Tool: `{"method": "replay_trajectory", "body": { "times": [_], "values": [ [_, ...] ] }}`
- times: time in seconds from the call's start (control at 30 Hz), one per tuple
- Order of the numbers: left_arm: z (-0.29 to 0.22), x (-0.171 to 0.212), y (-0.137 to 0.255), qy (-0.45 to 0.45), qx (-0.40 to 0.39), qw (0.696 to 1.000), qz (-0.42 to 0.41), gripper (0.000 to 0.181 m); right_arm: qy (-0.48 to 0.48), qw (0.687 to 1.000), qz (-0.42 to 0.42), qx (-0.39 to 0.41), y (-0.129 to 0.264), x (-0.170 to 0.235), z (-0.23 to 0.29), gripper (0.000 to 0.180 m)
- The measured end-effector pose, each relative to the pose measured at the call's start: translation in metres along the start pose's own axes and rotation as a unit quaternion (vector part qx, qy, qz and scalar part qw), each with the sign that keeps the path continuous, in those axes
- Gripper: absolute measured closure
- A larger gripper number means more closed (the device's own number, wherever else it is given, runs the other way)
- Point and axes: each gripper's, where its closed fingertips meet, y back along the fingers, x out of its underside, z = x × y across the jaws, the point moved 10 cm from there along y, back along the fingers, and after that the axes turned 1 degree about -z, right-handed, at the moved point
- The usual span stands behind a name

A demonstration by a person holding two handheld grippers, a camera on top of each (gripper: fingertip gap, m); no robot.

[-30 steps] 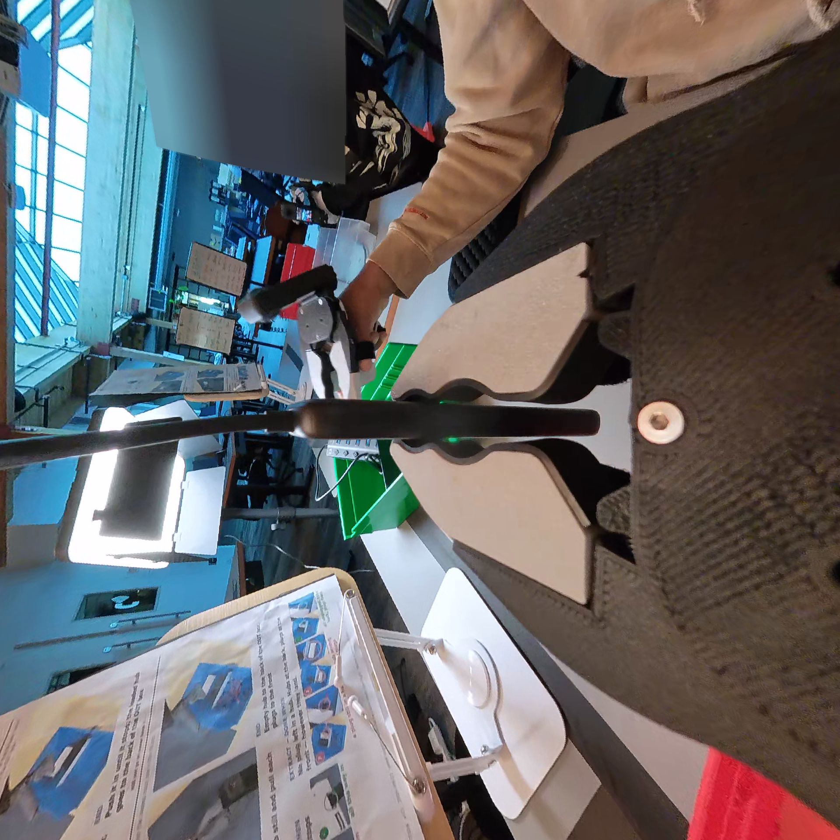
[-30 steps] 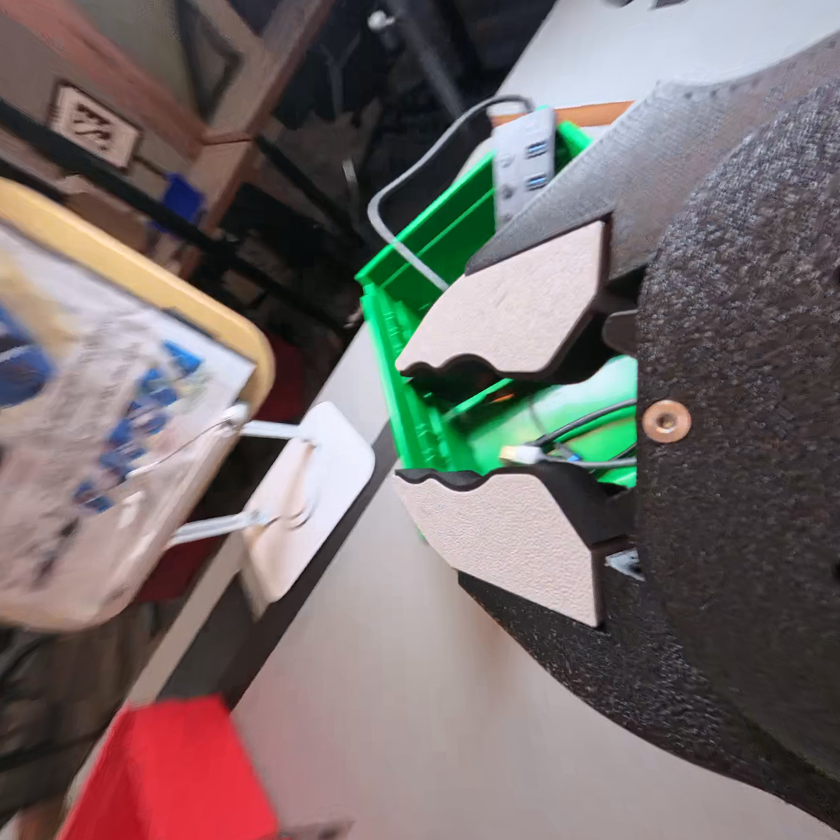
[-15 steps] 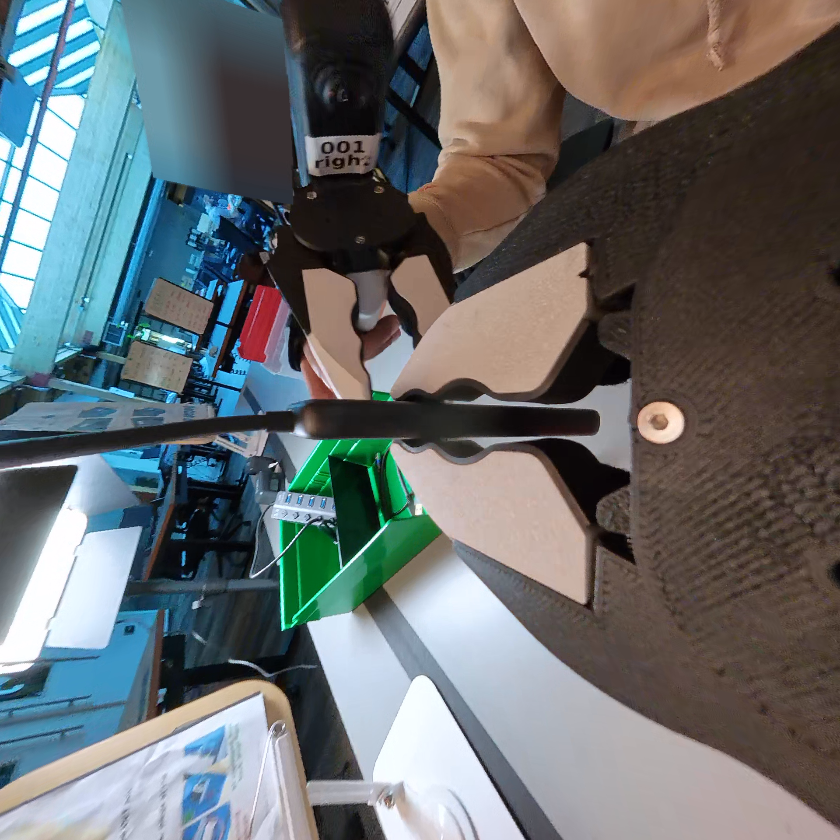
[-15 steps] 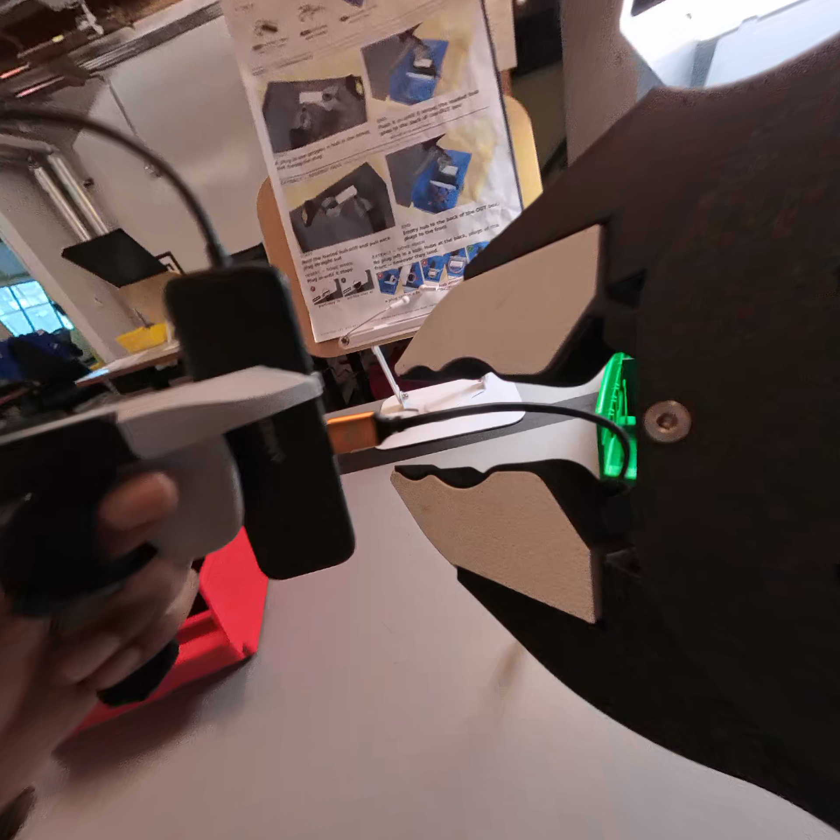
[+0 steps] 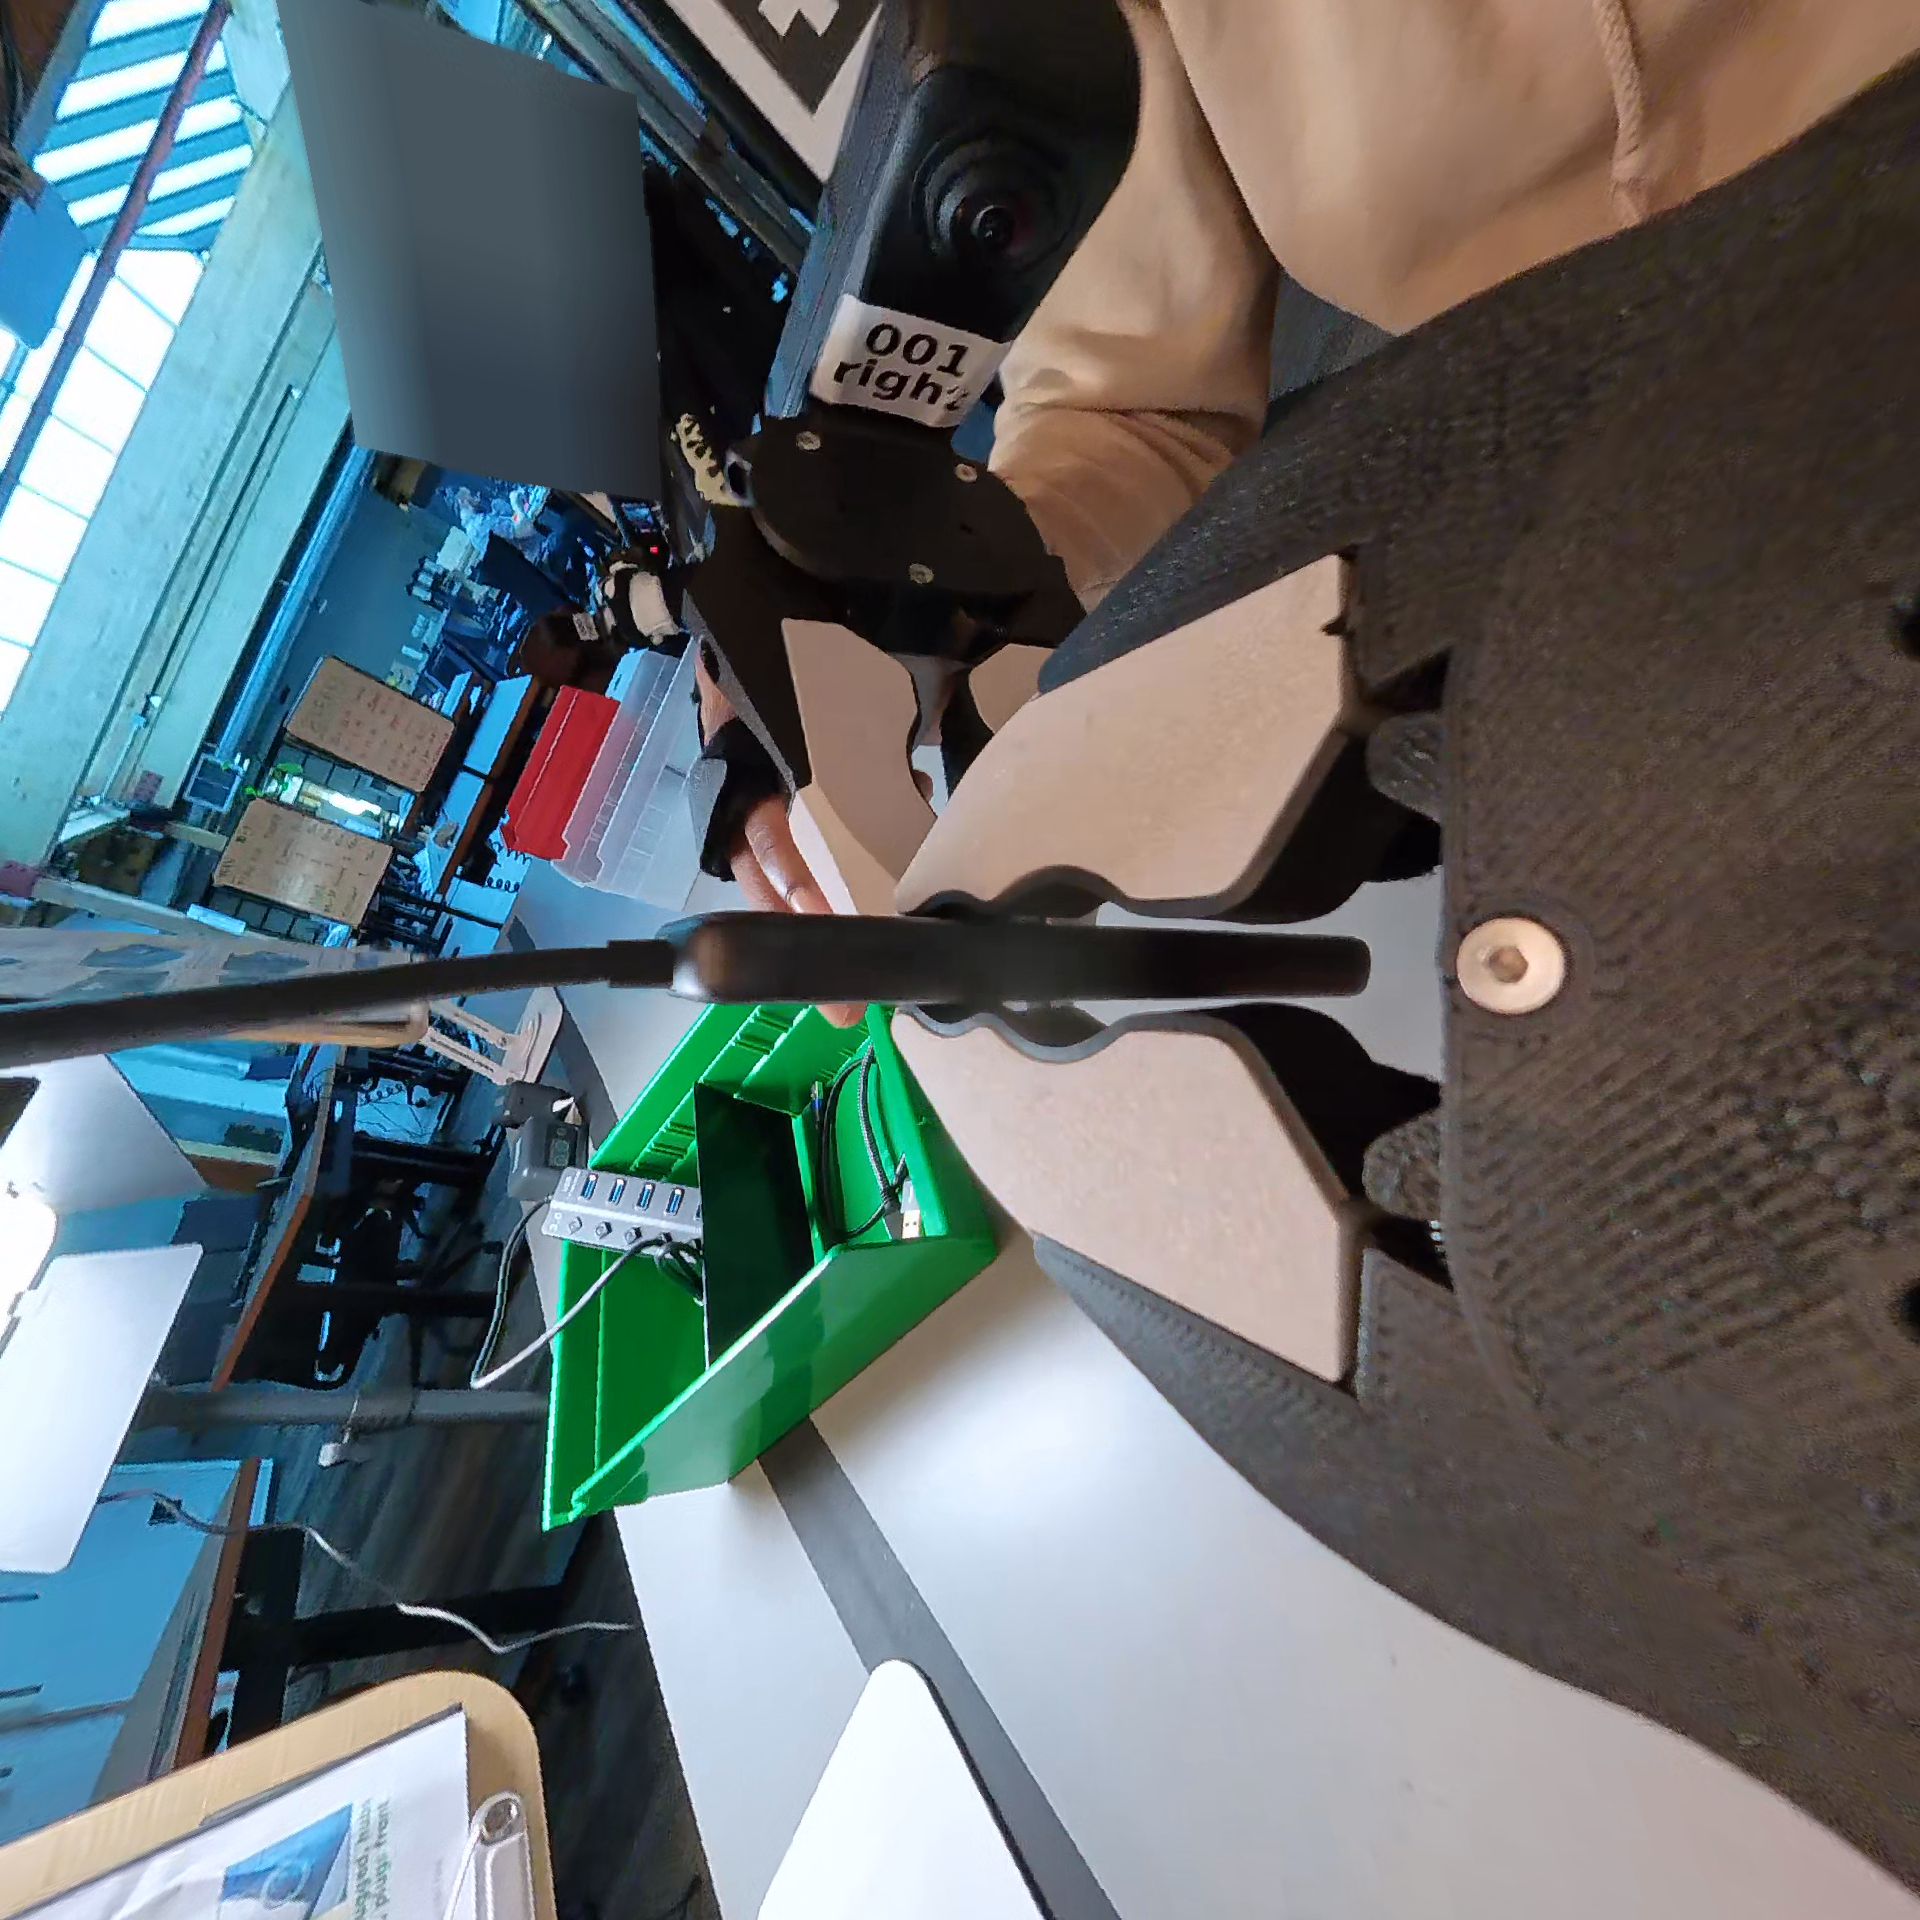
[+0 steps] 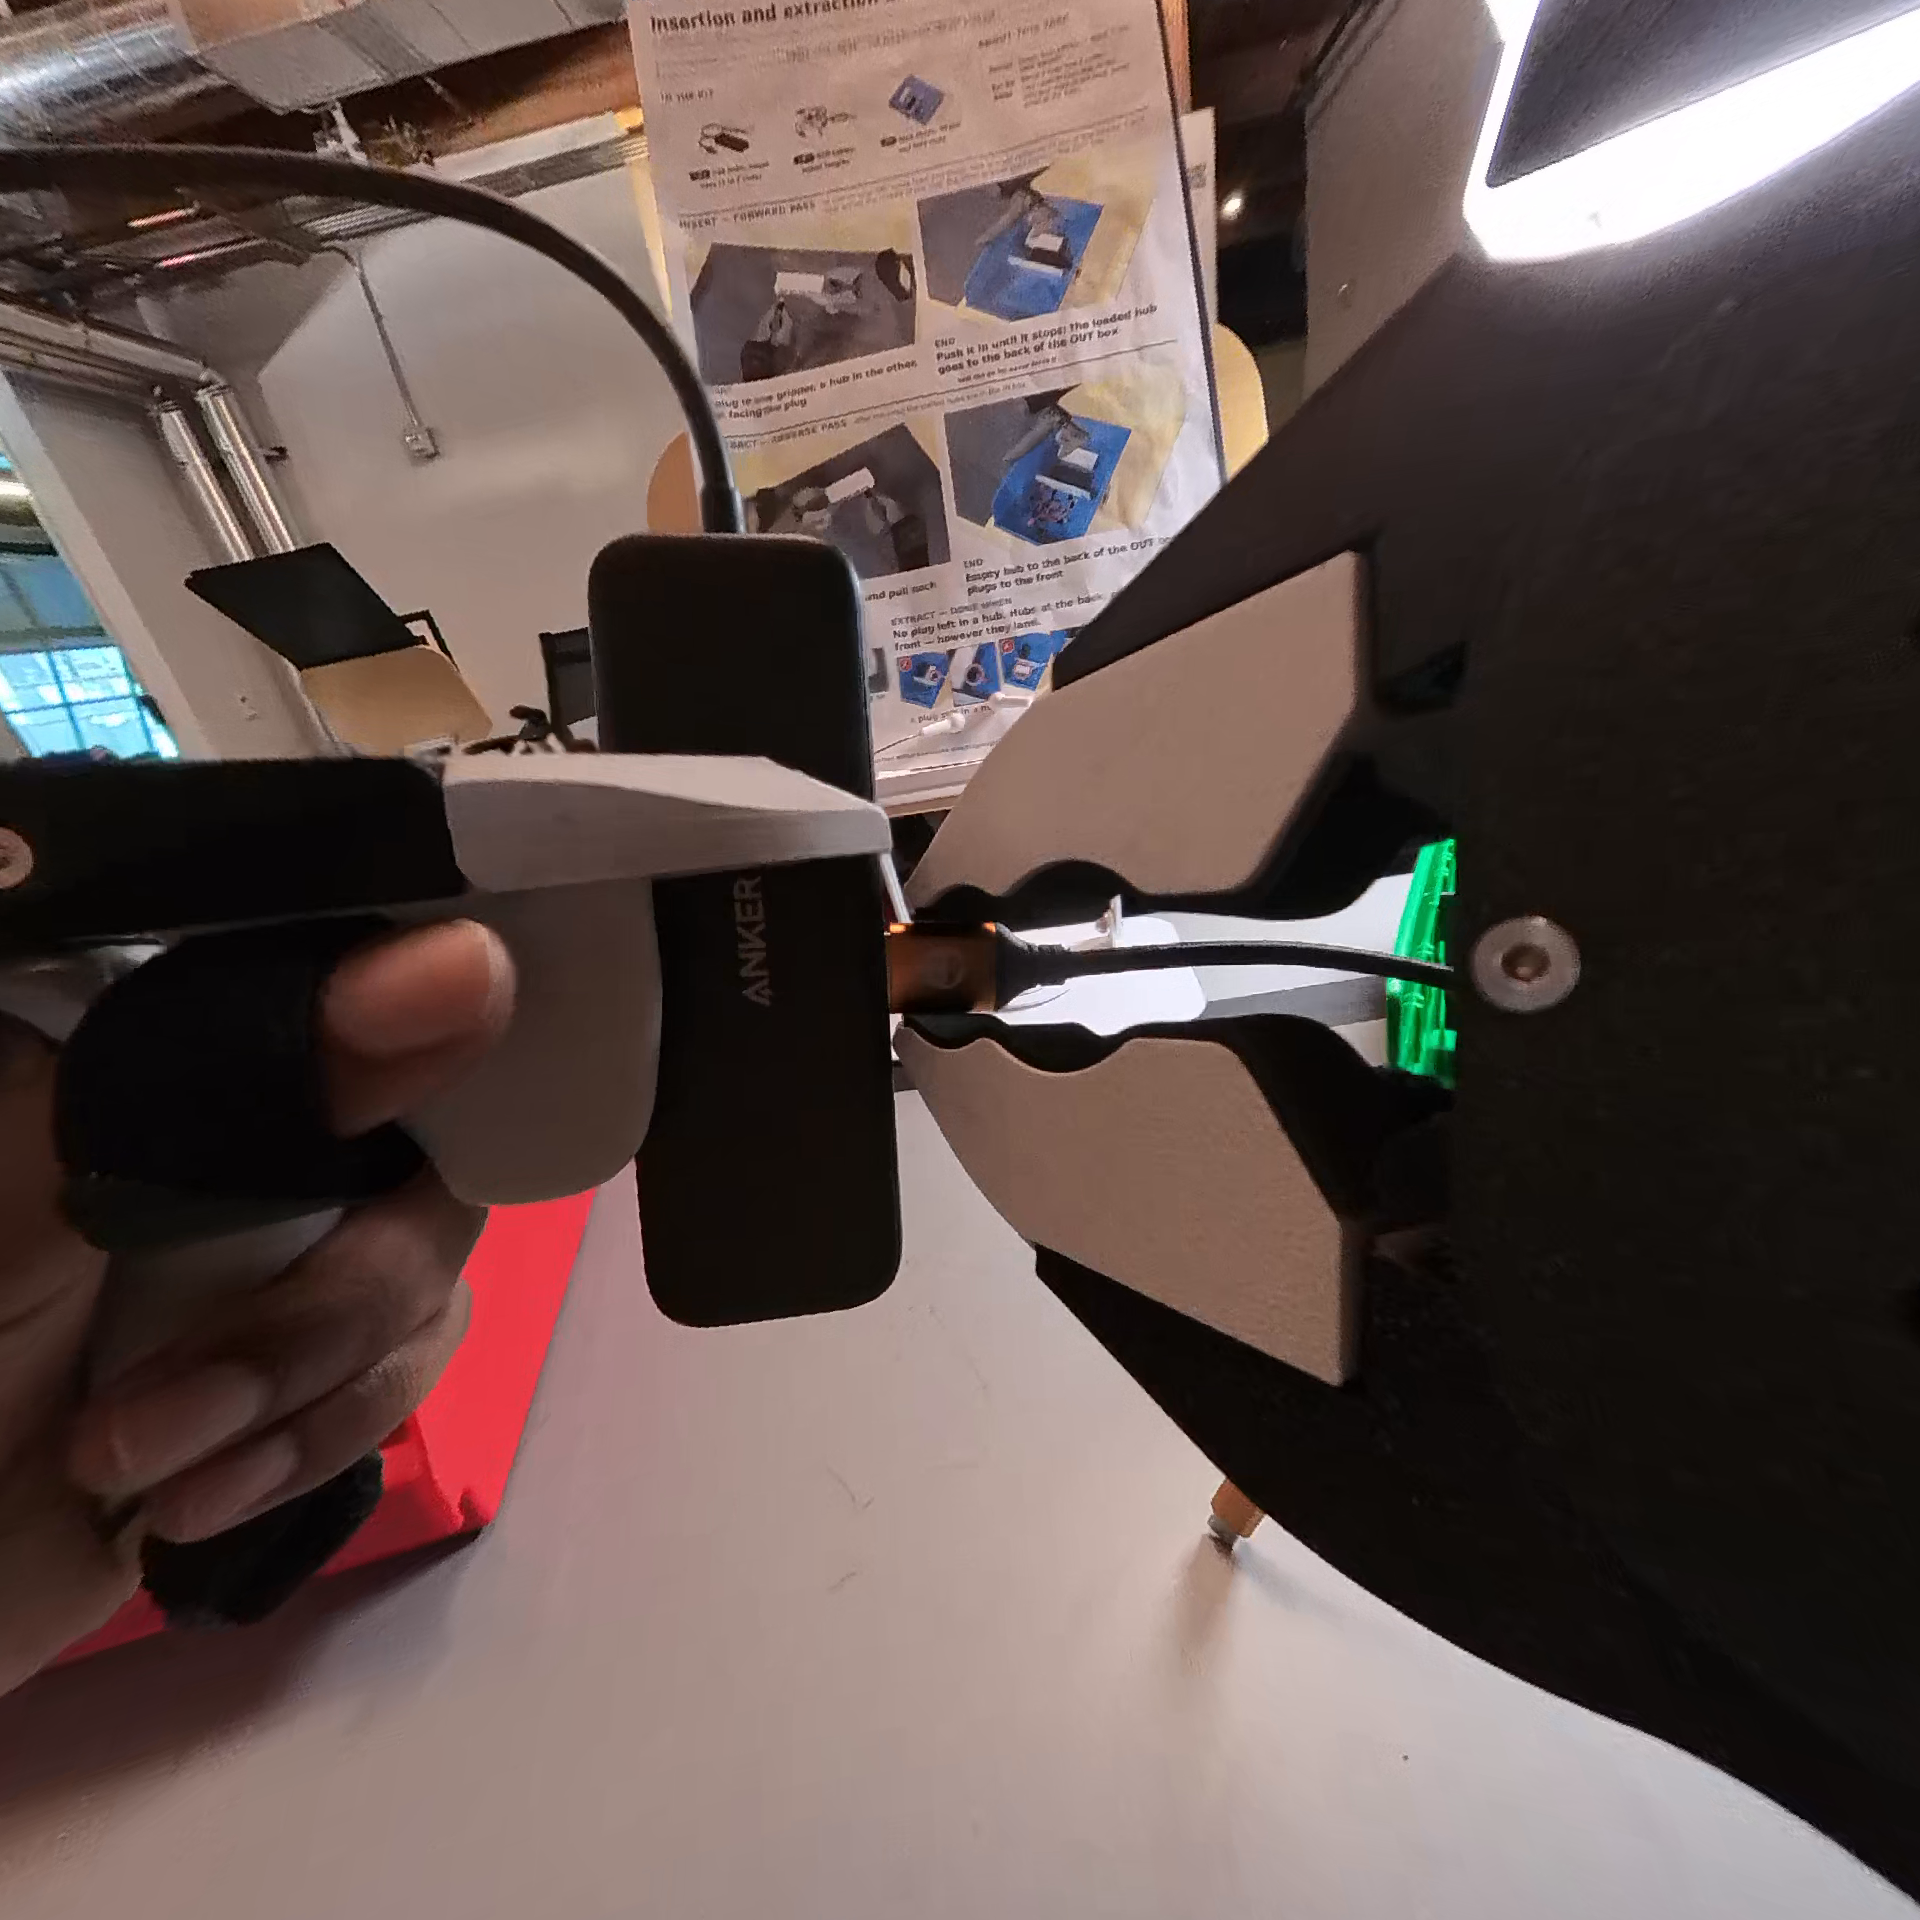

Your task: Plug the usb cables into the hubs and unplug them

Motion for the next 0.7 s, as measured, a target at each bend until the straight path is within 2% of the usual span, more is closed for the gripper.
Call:
{"method": "replay_trajectory", "body": {
  "times": [0.03,0.13,0.23,0.43,0.5,0.6,0.7],
  "values": [
    [-0.001,0.000,0.000,-0.009,0.013,1.000,0.003,0.166,-0.003,1.000,-0.005,-0.001,0.001,0.000,-0.001,0.164],
    [-0.004,0.002,0.000,-0.042,0.037,0.998,0.042,0.146,-0.011,1.000,-0.016,0.004,0.004,0.001,-0.004,0.164],
    [-0.005,0.002,0.000,-0.071,0.018,0.996,0.047,0.167,-0.011,1.000,-0.027,0.005,0.007,-0.001,-0.006,0.164],
    [-0.002,-0.002,0.005,-0.044,0.016,0.996,0.080,0.168,-0.007,1.000,-0.020,-0.004,0.006,0.000,-0.005,0.164],
    [0.009,-0.009,0.023,-0.047,-0.034,0.996,0.070,0.168,0.000,0.999,0.046,0.010,0.007,0.021,-0.013,0.164],
    [0.020,-0.028,0.069,-0.044,-0.073,0.996,0.037,0.169,-0.073,0.996,0.035,0.036,0.026,0.047,-0.038,0.164],
    [0.019,-0.039,0.092,-0.069,-0.111,0.991,0.013,0.169,-0.108,0.992,0.020,0.067,0.040,0.054,-0.054,0.164]
  ]
}}
